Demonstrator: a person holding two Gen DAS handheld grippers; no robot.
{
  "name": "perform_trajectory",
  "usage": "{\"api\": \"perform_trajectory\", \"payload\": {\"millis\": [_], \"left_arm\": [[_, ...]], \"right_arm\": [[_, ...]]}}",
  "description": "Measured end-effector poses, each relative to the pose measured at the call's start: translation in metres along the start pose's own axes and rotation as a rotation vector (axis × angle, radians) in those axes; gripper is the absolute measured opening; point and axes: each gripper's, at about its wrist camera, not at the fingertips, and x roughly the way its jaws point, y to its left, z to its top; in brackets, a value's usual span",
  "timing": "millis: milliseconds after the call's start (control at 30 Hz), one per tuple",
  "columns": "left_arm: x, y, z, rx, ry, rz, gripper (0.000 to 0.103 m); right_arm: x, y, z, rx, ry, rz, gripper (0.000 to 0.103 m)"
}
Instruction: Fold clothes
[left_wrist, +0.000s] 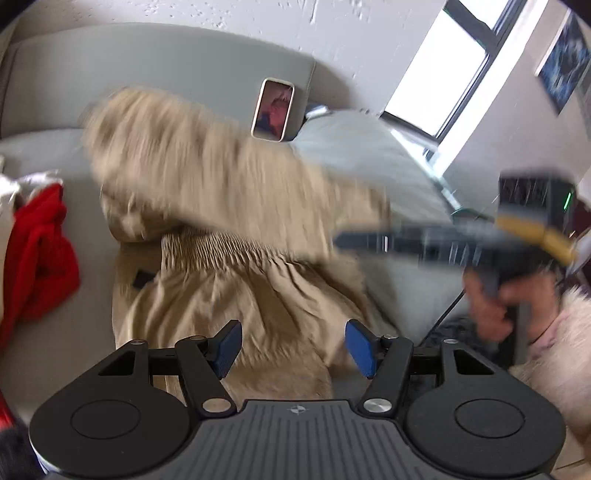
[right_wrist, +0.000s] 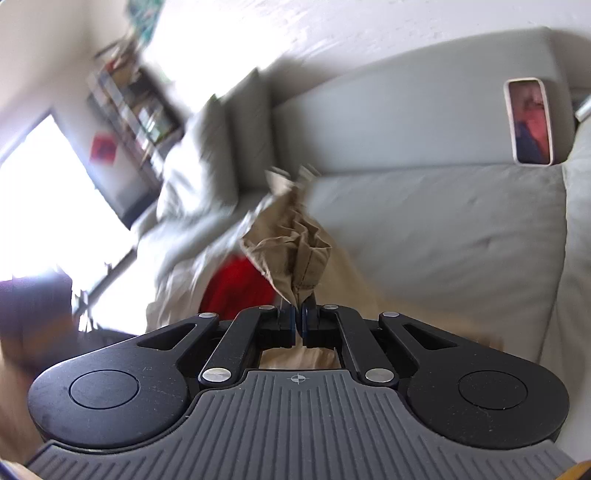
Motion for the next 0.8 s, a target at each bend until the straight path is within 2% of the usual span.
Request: {"api": "perform_trajectory", "payload": {"millis": [100,200,267,400,433,533,567,633,667,700,733,800], "left_arm": [[-0.02,0.003,-0.011,-0.016,-0.042,-0.051,0.059],[-0.031,0.005,-0.016,-0.03,-0.081,-0.071,0.059],[-0.024,0.005,-0.01,-0.047,-0.112,-0.033,0.059],[0.009,0.004,0.005,-0.024,-0.158,0.094,0.057],[0.02,0.004,0.008,-0.013,-0.158,0.127,0.049],[0.057,0.012,0.007,0.014,-0.046,0.18,0.035],[0.07,0.015,0.003,0.012,0.02,0.2,0.029],[0.084,0.016,-0.01,0.028,0.087,0.231,0.026],[0.082,0.013,-0.014,0.049,0.075,0.238,0.026],[0.081,0.011,-0.014,0.055,0.078,0.243,0.026],[0.08,0.009,-0.014,0.058,0.081,0.245,0.026],[0.077,0.009,-0.016,0.038,0.075,0.234,0.026]], "right_arm": [[-0.014,0.012,-0.035,-0.063,0.061,-0.015,0.003],[-0.018,0.016,-0.065,-0.147,0.142,-0.074,0.003],[-0.013,0.021,-0.084,-0.231,0.204,-0.13,0.003],[-0.007,0.031,-0.103,-0.345,0.246,-0.199,0.003],[-0.007,0.034,-0.105,-0.363,0.249,-0.212,0.003],[-0.006,0.042,-0.109,-0.417,0.258,-0.251,0.003],[-0.006,0.045,-0.111,-0.436,0.26,-0.264,0.003],[-0.005,0.051,-0.114,-0.472,0.266,-0.291,0.003],[-0.006,0.055,-0.114,-0.483,0.273,-0.307,0.004],[-0.008,0.06,-0.112,-0.477,0.289,-0.329,0.01],[-0.01,0.065,-0.11,-0.471,0.304,-0.351,0.02],[-0.019,0.078,-0.103,-0.453,0.31,-0.386,0.063]]}}
